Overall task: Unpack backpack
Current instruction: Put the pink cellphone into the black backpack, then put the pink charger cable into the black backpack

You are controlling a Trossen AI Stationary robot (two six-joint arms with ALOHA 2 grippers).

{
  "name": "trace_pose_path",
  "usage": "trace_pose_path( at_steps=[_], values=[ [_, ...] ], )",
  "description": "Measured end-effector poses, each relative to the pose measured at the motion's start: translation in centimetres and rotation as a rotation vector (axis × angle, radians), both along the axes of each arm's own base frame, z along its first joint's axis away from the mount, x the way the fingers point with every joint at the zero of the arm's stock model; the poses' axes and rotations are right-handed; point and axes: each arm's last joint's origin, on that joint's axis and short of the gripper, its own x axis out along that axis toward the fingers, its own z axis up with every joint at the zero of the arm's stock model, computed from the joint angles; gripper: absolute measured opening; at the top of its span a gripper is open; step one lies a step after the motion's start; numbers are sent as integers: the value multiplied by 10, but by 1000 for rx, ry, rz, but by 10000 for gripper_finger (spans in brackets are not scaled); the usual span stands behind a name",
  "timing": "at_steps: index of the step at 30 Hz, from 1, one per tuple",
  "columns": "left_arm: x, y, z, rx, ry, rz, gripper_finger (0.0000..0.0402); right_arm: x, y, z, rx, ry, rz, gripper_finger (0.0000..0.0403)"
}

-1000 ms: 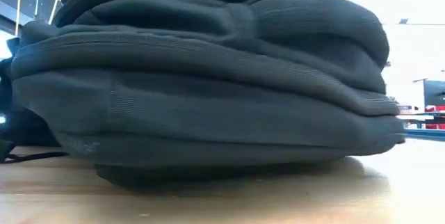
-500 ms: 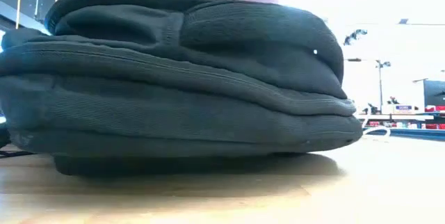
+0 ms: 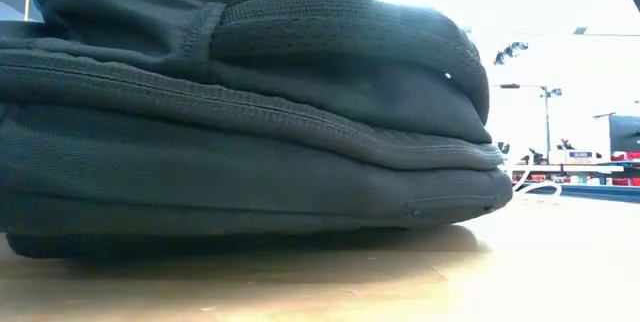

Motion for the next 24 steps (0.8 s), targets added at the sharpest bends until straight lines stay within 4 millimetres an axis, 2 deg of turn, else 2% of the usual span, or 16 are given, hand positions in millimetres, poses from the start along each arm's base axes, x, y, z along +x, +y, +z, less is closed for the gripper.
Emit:
trace_pose_path(
  at_steps=[7,10,13,17,20,24],
  values=[
    [2,2,0,-7,-9,11,1,-4,30,2,-21,-36,63,384],
    [3,2,0,-12,-15,10,1,-4,39,9,-56,-55,52,385],
    [3,2,0,-12,-15,11,1,-3,47,25,-76,-75,52,386],
    [3,2,0,-19,-12,15,1,-8,57,61,-87,-34,10,386],
    [3,2,0,-25,-7,17,1,-19,56,81,-97,74,-78,387],
    [3,2,0,-38,0,20,1,-36,38,76,-187,284,-215,387]
  ],
)
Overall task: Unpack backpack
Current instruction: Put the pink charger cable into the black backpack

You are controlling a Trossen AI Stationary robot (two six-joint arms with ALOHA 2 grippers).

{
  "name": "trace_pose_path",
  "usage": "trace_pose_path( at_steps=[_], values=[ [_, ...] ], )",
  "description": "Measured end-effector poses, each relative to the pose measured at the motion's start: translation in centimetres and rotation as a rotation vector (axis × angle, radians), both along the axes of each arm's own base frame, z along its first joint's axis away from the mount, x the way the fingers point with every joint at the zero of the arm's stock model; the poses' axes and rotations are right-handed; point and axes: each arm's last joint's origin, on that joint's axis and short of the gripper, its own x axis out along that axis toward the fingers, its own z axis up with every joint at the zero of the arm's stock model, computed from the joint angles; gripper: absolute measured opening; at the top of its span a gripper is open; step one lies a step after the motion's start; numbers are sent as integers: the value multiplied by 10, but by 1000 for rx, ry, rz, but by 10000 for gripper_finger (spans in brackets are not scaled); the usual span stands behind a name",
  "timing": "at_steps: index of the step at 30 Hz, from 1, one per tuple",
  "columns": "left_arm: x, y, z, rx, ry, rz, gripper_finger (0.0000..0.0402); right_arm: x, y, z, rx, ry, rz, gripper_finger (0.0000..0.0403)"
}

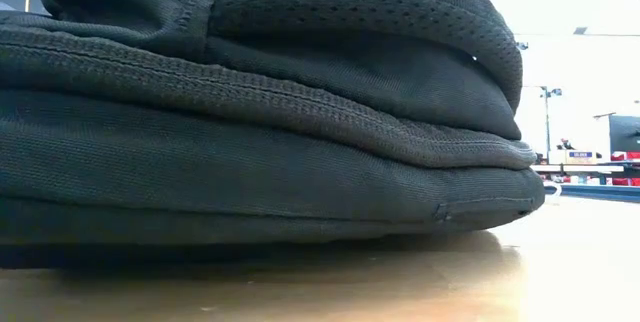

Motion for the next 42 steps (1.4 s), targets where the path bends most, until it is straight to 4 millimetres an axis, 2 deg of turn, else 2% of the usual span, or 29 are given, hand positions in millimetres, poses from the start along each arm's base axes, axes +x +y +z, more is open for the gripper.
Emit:
trace_pose_path(
  at_steps=[7,14,19,22,24,29,32,34,37,42],
  values=[
    [-4,-5,-1,-37,0,-9,1,-33,-41,-61,-136,380,-126,377],
    [-6,-8,-1,-51,-11,-14,1,-73,-85,-102,-114,550,-275,348],
    [-6,-8,-1,-59,-6,-12,1,-97,-105,-127,-118,641,-332,343],
    [-6,-8,-1,-61,-3,-10,1,-104,-110,-126,-117,656,-371,343],
    [-6,-8,-1,-62,-3,-10,1,-105,-110,-116,-104,609,-378,343],
    [-6,-8,-1,-63,-1,-9,1,-114,-101,-70,-41,387,-424,343],
    [-6,-8,-1,-64,0,-9,1,-131,-103,-40,-59,285,-568,343],
    [-6,-8,-1,-66,2,-8,1,-147,-109,-29,-104,278,-702,343],
    [-6,-8,-2,-69,1,-7,1,-171,-117,-30,-159,381,-834,343],
    [-5,-9,-2,-80,-3,-6,1,-201,-131,-69,-220,613,-897,343]
  ],
)
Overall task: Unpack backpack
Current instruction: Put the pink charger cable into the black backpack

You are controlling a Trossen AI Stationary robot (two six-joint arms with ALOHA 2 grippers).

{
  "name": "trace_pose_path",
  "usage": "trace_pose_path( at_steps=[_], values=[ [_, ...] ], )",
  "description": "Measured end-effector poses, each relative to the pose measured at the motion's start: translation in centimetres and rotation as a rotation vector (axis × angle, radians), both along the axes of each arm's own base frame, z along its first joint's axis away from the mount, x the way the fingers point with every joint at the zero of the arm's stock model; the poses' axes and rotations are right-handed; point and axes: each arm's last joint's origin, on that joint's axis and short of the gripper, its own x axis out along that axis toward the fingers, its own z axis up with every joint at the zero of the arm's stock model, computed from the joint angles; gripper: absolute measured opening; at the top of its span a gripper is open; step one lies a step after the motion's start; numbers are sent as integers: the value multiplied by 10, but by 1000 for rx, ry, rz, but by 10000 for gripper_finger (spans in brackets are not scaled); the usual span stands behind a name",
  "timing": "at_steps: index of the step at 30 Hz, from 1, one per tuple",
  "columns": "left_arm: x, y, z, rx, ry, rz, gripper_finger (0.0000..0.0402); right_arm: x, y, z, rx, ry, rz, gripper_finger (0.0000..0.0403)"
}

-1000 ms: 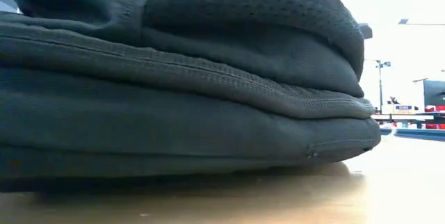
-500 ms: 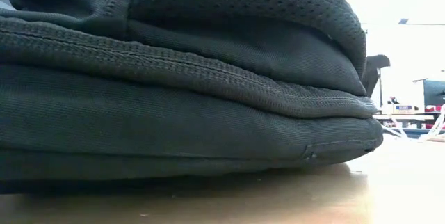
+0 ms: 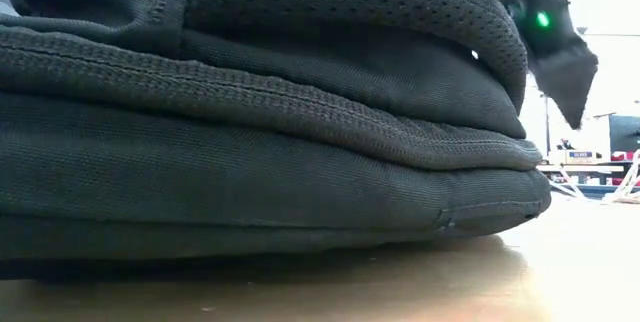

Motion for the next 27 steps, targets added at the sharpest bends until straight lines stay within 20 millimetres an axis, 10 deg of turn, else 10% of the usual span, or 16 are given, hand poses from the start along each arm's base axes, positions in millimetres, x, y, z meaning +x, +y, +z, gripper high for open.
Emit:
trace_pose_path(
  at_steps=[12,27],
  values=[
    [1,1,0,0,4,4,1,-43,-30,-71,47,34,-167,326],
    [1,0,-1,-30,25,8,1,-43,-32,-86,86,-92,-333,114]
  ],
)
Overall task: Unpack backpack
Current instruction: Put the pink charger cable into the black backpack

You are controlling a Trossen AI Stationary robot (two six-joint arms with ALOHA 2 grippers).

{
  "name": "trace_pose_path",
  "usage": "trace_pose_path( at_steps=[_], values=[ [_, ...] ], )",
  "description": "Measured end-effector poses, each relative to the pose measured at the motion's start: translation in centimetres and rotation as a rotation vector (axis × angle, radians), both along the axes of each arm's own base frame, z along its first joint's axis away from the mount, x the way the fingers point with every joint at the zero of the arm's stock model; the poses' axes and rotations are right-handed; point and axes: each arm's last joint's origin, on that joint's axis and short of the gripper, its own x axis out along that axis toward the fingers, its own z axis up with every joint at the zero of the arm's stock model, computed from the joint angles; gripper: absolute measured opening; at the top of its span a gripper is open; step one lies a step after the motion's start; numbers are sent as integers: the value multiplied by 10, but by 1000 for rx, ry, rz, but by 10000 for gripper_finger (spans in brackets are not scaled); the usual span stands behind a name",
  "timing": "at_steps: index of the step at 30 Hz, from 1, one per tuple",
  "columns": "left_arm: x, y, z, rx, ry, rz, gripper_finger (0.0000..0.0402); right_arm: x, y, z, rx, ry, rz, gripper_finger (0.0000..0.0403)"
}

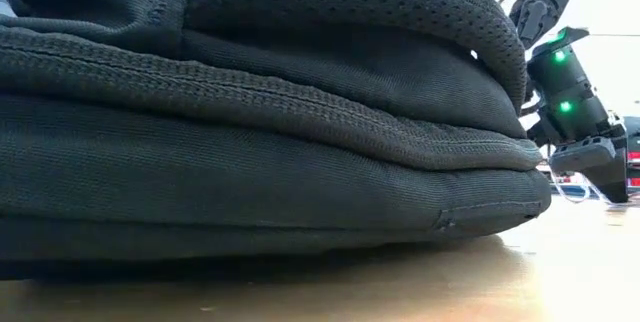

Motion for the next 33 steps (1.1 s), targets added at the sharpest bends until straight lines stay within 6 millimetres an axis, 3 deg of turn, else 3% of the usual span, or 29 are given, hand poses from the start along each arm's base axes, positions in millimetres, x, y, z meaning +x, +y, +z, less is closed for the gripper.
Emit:
trace_pose_path(
  at_steps=[7,11,18,25,28,33],
  values=[
    [-2,-2,-1,-32,23,1,1,17,2,7,20,-92,-49,12],
    [-3,-4,-1,-36,27,-5,1,44,7,23,6,-222,7,4],
    [-5,-5,-1,-38,25,-10,1,87,25,74,-77,-401,144,0],
    [-5,-5,-1,-37,26,-10,1,110,41,131,-200,-511,242,0],
    [-5,-5,-1,-37,25,-9,1,112,42,140,-192,-532,241,0],
    [-5,-5,-1,-38,25,-9,1,111,44,134,-167,-516,274,4]
  ],
)
